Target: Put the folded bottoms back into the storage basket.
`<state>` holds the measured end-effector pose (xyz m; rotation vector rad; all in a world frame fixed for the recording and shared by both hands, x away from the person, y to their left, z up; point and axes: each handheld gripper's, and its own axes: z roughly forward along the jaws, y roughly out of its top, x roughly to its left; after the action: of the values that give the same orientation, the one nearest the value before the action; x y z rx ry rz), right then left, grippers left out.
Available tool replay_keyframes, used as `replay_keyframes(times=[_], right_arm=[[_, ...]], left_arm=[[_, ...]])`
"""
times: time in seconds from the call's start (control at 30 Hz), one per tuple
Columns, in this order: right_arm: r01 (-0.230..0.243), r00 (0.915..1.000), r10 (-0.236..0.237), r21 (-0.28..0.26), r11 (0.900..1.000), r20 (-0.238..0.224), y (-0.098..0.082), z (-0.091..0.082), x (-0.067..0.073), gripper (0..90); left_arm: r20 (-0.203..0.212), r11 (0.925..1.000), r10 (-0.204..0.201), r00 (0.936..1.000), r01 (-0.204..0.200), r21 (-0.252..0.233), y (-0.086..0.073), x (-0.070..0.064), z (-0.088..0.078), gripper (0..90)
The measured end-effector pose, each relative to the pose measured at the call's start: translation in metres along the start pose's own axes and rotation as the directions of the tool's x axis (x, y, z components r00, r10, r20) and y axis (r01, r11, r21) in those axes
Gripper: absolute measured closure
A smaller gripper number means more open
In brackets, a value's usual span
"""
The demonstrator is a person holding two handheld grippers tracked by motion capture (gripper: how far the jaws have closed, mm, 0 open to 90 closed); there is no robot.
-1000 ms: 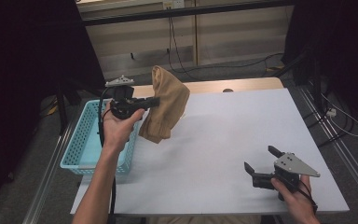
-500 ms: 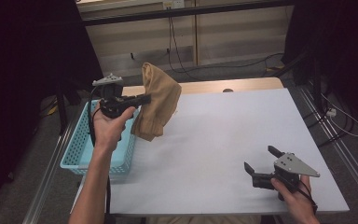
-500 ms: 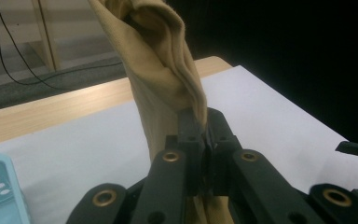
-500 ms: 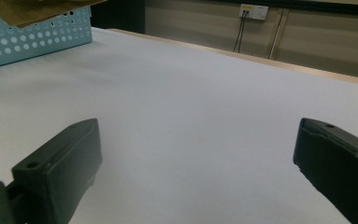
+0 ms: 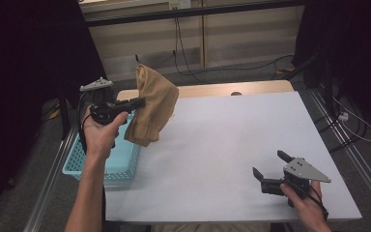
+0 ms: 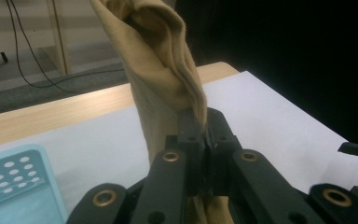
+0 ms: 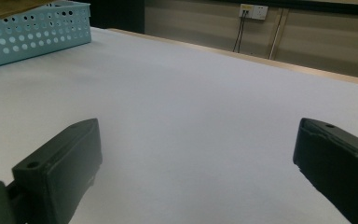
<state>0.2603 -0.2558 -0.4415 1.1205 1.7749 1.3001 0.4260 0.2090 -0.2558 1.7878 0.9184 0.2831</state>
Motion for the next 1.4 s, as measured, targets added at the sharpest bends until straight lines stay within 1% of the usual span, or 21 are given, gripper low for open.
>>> replay_keyframes(times=[0.17, 0.43, 0.5, 0.63, 0.77, 0.97, 1.07, 1.1, 1.17, 1.27, 1.3, 1.4], right_arm=[[0.001, 1.0, -0.001, 0.0, 1.0, -0.004, 0.0, 0.0, 0.0, 1.0], [0.0, 1.0, 0.0, 0.0, 1.0, -0.004, 0.0, 0.0, 0.0, 1.0], [0.001, 1.0, -0.001, 0.0, 1.0, -0.004, 0.0, 0.0, 0.0, 1.0], [0.001, 1.0, -0.001, 0.0, 1.0, -0.003, 0.0, 0.0, 0.0, 1.0], [0.001, 1.0, -0.001, 0.0, 1.0, -0.002, 0.0, 0.0, 0.0, 1.0], [-0.001, 1.0, 0.001, 0.002, 1.0, -0.004, 0.0, -0.001, 0.001, 1.0], [0.0, 1.0, 0.0, -0.001, 1.0, -0.003, 0.0, -0.001, 0.001, 1.0], [0.001, 1.0, -0.001, -0.001, 1.0, -0.002, 0.0, -0.001, 0.001, 1.0], [0.001, 1.0, -0.001, 0.0, 1.0, -0.001, 0.0, -0.001, 0.0, 1.0], [0.002, 1.0, -0.002, 0.002, 1.0, -0.001, 0.0, 0.0, 0.001, 1.1], [0.002, 1.0, -0.002, 0.002, 1.0, -0.001, 0.0, 0.0, 0.001, 1.1], [0.002, 1.0, -0.002, 0.0, 1.0, 0.001, 0.0, -0.001, 0.0, 1.1]], left_arm=[[-0.018, 0.9999, -0.012, 0.9998, 0.012, -0.007, 0.0, 0.006, -0.005, 87.1], [-0.029, 0.9994, -0.016, 0.9995, 0.015, -0.033, 0.001, 0.012, -0.018, 87.1], [-0.03, 0.9989, -0.025, 0.9992, 0.024, -0.04, 0.001, 0.014, -0.02, 87.1], [-0.037, 0.9987, -0.033, 0.9988, 0.031, -0.041, 0.001, 0.017, -0.025, 87.1], [-0.048, 0.9988, -0.027, 0.9985, 0.025, -0.042, 0.001, 0.018, -0.03, 87.1], [-0.06, 0.9978, -0.041, 0.9973, 0.038, -0.054, -0.001, 0.022, -0.041, 87.1], [-0.068, 0.998, -0.039, 0.9969, 0.035, -0.052, -0.002, 0.023, -0.045, 87.1], [-0.068, 0.9986, -0.031, 0.9972, 0.027, -0.046, -0.002, 0.023, -0.047, 87.1], [-0.091, 0.9986, -0.032, 0.9953, 0.028, -0.045, -0.002, 0.024, -0.049, 87.1], [-0.096, 0.9985, -0.039, 0.9946, 0.035, -0.043, -0.003, 0.026, -0.052, 87.1], [-0.099, 0.9979, -0.049, 0.9938, 0.044, -0.047, -0.004, 0.027, -0.053, 87.1], [-0.102, 0.9978, -0.052, 0.9935, 0.047, -0.047, -0.006, 0.028, -0.058, 87.1]])
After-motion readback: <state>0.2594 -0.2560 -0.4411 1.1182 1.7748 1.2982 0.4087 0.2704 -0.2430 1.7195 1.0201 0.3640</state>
